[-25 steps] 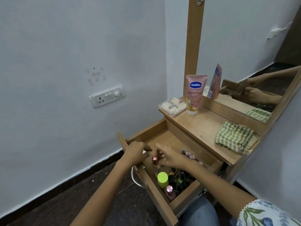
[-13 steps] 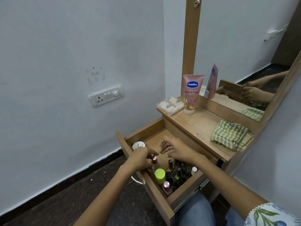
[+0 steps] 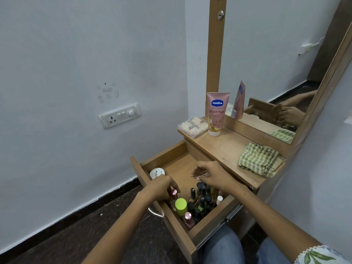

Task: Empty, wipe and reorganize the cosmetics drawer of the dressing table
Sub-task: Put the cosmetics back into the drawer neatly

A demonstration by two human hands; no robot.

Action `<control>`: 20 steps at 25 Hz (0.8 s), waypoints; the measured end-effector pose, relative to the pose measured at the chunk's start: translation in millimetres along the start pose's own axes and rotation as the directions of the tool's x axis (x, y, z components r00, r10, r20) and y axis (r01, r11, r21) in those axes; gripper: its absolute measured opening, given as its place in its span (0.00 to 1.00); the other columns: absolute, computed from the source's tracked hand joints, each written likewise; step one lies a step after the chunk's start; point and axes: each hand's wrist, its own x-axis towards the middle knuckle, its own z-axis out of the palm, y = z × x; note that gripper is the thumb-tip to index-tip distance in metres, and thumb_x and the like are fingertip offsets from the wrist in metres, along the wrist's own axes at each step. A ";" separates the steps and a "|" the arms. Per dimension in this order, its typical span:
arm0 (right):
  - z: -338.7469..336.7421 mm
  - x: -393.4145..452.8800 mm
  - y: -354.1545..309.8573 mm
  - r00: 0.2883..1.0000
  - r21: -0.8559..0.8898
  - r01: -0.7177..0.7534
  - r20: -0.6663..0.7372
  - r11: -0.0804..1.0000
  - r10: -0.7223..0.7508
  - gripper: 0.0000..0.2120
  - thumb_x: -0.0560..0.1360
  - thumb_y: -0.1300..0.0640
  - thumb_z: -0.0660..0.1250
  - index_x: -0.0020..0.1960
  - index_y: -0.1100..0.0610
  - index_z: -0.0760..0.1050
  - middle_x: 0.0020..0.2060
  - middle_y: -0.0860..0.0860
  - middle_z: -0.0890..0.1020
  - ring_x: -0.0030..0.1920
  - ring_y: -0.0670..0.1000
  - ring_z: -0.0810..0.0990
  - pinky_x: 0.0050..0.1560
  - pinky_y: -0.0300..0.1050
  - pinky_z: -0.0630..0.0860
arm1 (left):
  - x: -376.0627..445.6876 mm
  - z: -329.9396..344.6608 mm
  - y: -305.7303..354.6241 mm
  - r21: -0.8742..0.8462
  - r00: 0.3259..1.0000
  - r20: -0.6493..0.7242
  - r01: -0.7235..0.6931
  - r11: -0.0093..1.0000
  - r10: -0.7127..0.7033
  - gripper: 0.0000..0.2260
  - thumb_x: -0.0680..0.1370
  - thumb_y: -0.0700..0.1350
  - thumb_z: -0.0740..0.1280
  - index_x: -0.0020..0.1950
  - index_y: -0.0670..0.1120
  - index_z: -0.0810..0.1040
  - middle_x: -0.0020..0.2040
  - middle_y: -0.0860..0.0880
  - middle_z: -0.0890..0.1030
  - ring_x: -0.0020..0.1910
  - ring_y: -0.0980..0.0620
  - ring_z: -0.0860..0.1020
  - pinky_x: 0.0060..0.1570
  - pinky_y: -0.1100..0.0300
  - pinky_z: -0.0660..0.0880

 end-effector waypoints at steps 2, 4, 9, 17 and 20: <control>-0.9 -0.9 1.1 1.000 -0.024 0.006 -0.001 1.000 -0.006 0.10 0.70 0.67 0.71 0.46 0.54 0.79 0.44 0.46 0.84 0.47 0.43 0.83 0.53 0.45 0.81 | -0.9 -1.4 0.6 0.012 0.999 0.033 -0.020 1.000 0.019 0.17 0.72 0.36 0.70 0.56 0.51 0.81 0.54 0.52 0.82 0.52 0.56 0.79 0.52 0.59 0.78; -1.4 -1.7 2.2 1.000 -0.043 0.006 -0.002 0.999 -0.006 0.09 0.70 0.67 0.71 0.46 0.55 0.79 0.43 0.46 0.84 0.46 0.42 0.82 0.52 0.45 0.80 | -1.3 -2.2 2.5 0.028 0.998 0.056 -0.027 0.999 0.025 0.17 0.72 0.34 0.68 0.57 0.51 0.81 0.55 0.52 0.82 0.53 0.56 0.78 0.54 0.59 0.78; -3.0 -3.9 1.5 1.000 -0.065 0.019 -0.008 0.998 -0.019 0.08 0.71 0.67 0.70 0.47 0.56 0.80 0.43 0.45 0.84 0.46 0.41 0.82 0.50 0.39 0.79 | -2.5 -3.5 5.8 0.051 0.996 0.077 -0.038 0.998 0.034 0.20 0.74 0.31 0.64 0.60 0.49 0.79 0.59 0.50 0.80 0.58 0.55 0.77 0.56 0.62 0.75; -19.6 -9.2 -0.9 0.996 -0.108 0.010 -0.087 0.994 -0.019 0.06 0.73 0.61 0.70 0.48 0.52 0.79 0.43 0.43 0.83 0.45 0.42 0.82 0.45 0.38 0.80 | 2.0 -22.0 9.4 -0.043 0.980 -0.196 -0.020 0.999 0.011 0.21 0.75 0.30 0.61 0.62 0.50 0.77 0.55 0.51 0.81 0.49 0.59 0.78 0.49 0.64 0.77; -43.8 -2.1 -0.1 0.951 -0.200 0.031 -0.296 0.979 -0.090 0.06 0.72 0.61 0.69 0.48 0.53 0.79 0.43 0.44 0.83 0.45 0.42 0.82 0.45 0.43 0.81 | 11.7 -39.3 28.2 -0.089 0.918 -0.393 -0.084 0.992 0.042 0.19 0.77 0.34 0.63 0.65 0.50 0.75 0.59 0.51 0.80 0.53 0.57 0.78 0.53 0.62 0.77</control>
